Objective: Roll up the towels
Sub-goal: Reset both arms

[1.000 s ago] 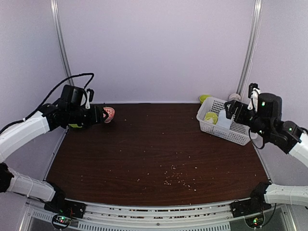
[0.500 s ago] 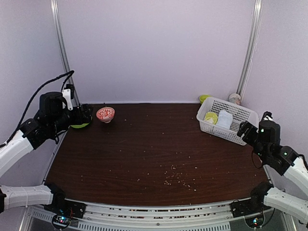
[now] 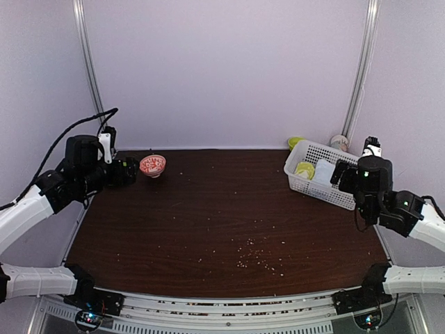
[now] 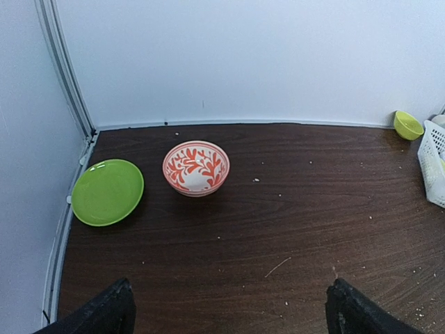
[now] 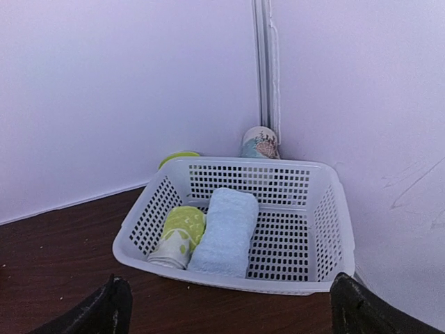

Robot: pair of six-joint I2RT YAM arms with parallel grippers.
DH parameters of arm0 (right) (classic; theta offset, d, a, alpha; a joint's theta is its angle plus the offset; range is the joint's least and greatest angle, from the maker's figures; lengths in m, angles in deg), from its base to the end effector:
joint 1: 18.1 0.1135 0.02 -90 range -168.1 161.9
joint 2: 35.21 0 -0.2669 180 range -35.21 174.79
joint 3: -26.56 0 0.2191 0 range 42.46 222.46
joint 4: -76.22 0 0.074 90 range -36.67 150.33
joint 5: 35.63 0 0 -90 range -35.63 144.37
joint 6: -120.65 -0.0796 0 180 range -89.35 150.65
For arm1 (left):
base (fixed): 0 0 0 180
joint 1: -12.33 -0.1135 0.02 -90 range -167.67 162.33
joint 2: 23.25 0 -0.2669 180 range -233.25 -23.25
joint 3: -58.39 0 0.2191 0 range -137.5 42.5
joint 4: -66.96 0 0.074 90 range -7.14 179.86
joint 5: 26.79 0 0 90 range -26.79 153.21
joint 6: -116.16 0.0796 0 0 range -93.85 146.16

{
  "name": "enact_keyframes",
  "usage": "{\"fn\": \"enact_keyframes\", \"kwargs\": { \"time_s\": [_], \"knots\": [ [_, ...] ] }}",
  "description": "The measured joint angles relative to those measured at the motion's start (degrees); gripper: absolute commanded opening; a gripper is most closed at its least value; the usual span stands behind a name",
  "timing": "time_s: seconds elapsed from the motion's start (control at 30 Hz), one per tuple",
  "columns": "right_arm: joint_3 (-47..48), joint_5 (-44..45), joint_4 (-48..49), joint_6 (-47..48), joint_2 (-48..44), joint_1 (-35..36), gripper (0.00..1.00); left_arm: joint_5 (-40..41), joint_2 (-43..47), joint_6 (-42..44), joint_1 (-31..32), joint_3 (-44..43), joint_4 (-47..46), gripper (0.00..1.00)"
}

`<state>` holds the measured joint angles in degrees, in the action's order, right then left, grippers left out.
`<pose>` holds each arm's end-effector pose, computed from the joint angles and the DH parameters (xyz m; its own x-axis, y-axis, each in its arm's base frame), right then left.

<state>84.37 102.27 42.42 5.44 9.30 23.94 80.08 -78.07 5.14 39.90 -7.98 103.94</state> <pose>0.1600 0.0647 0.3064 -0.2067 0.1981 -0.9581 0.1716 0.9714 0.1639 0.2026 -0.0797 0.3110 -0.4309 -0.1623 -0.8877 0.0600 0.9764 -0.2076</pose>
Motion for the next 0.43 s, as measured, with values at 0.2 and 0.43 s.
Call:
{"fn": "enact_keyframes", "kwargs": {
  "time_s": [0.2,0.43],
  "knots": [
    [-3.7,6.2,4.3,3.7,1.0,0.0,1.0,-0.2,-2.1,0.1,0.0,0.0,0.0,0.98],
    [-3.8,6.4,6.4,4.5,1.6,-0.1,1.0,-0.2,-3.3,0.1,0.0,0.0,0.0,0.94]
  ]
}}
